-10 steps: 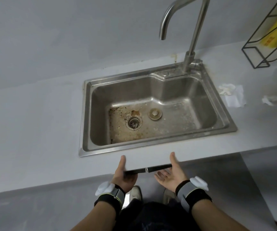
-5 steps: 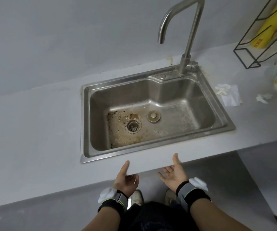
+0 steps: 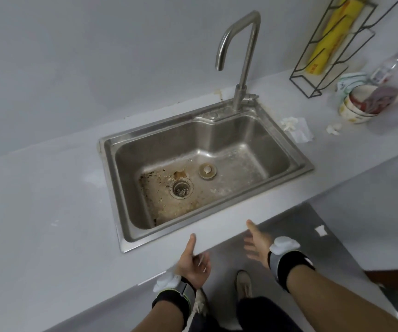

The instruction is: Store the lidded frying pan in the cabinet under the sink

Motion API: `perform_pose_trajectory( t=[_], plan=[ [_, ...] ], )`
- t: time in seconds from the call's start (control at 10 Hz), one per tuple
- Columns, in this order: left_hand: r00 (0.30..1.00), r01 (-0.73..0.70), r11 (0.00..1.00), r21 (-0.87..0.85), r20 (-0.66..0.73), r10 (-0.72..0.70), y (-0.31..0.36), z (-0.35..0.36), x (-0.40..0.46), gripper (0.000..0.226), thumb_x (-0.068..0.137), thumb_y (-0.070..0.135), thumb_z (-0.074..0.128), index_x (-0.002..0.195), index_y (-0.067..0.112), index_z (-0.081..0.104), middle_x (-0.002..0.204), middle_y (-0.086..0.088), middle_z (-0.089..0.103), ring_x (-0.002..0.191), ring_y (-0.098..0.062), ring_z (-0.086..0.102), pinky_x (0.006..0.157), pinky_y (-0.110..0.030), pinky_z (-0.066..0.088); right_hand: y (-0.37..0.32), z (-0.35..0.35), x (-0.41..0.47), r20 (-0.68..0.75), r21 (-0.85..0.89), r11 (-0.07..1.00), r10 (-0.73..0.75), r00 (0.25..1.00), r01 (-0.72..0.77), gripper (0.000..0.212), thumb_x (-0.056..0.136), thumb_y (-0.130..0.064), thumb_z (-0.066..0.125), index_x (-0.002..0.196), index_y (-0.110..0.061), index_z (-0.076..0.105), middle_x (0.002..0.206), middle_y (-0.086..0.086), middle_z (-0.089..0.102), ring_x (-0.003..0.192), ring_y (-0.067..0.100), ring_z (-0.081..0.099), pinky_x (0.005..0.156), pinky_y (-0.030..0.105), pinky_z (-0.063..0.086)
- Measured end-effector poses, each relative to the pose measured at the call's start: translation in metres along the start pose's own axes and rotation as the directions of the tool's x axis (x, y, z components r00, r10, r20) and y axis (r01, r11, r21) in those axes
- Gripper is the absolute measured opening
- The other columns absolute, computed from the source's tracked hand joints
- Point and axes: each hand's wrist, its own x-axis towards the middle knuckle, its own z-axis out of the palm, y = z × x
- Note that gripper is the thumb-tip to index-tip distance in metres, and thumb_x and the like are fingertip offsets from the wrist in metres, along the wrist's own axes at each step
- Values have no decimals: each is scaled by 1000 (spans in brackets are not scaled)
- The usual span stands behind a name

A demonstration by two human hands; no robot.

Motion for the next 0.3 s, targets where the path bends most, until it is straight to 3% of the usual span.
perform_pose_trajectory(
  t=[0.1,0.2,0.3],
  plan=[
    [998,16,981,193,60,-28,8,-5,-19,56,71,62,69,67,8,58,60,-3,58,51,-15,56,56,-25,41,0,7,-17,-34,-348,937,-39,999,25,75,92,-62,35,143,-7,40,143,14,50,122,30,54,102,42,46],
    [1000,-5,917,399,-8,9,8,-17,-30,56,76,63,63,97,11,60,101,-6,70,89,-20,68,72,-31,45,-3,16,-30,6,-611,786,-110,994,91,74,93,-59,31,149,-10,30,157,9,33,142,27,35,117,39,30],
    [998,-51,821,569,3,60,13,-28,-48,44,86,57,52,89,13,58,81,-4,69,67,-17,66,56,-25,39,-13,32,-58,7,-697,702,-199,980,148,60,101,-44,24,150,-9,28,160,6,26,145,22,28,115,28,22]
  ],
)
